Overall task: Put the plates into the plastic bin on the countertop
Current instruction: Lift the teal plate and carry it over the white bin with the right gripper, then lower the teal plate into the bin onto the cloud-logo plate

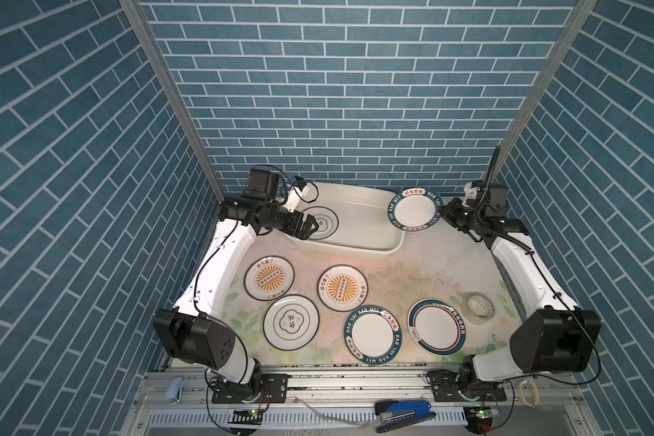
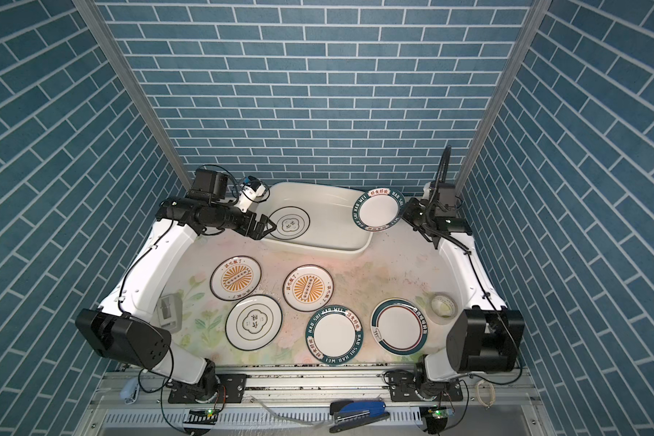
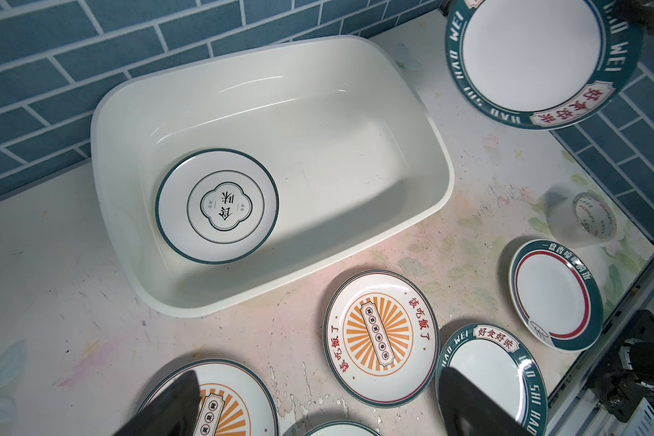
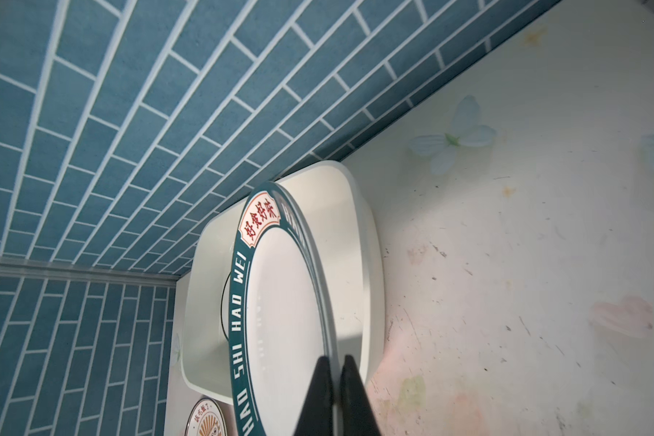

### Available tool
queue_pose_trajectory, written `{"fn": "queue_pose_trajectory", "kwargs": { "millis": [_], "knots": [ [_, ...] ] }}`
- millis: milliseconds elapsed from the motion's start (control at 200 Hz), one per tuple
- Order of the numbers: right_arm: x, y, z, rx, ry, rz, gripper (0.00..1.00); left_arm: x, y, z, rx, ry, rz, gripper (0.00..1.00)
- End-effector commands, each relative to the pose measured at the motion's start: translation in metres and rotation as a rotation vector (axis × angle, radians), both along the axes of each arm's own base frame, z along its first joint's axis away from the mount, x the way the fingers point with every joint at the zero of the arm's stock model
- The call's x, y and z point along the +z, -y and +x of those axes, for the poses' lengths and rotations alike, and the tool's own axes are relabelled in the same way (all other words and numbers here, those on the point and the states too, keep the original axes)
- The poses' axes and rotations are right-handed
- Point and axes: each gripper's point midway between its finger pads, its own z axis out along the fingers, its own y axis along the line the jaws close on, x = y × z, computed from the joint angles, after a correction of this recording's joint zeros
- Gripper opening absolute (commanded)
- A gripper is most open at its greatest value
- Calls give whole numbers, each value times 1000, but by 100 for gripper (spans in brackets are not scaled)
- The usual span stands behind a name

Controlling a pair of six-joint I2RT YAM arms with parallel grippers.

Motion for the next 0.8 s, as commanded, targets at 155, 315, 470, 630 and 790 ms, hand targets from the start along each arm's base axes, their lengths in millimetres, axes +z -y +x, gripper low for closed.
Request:
{"fn": "queue_pose_trajectory", "kwargs": {
  "millis": [155, 315, 470, 630, 790],
  "knots": [
    [-3, -108, 58, 184, 64, 36, 0, 17, -2, -7, 2, 53, -10, 100],
    [-18, -171, 86, 285, 82, 56, 0, 18, 1, -8, -9, 50, -30, 99],
    [-46, -224, 105, 371, 76, 84, 0, 15, 5, -8, -21, 39, -49, 100],
    [-81, -260, 117, 419, 47, 110, 0, 12, 8, -8, -32, 24, -62, 100],
    [-101, -283, 122, 444, 35, 139, 0, 12, 9, -8, -39, 18, -67, 99]
  ]
}}
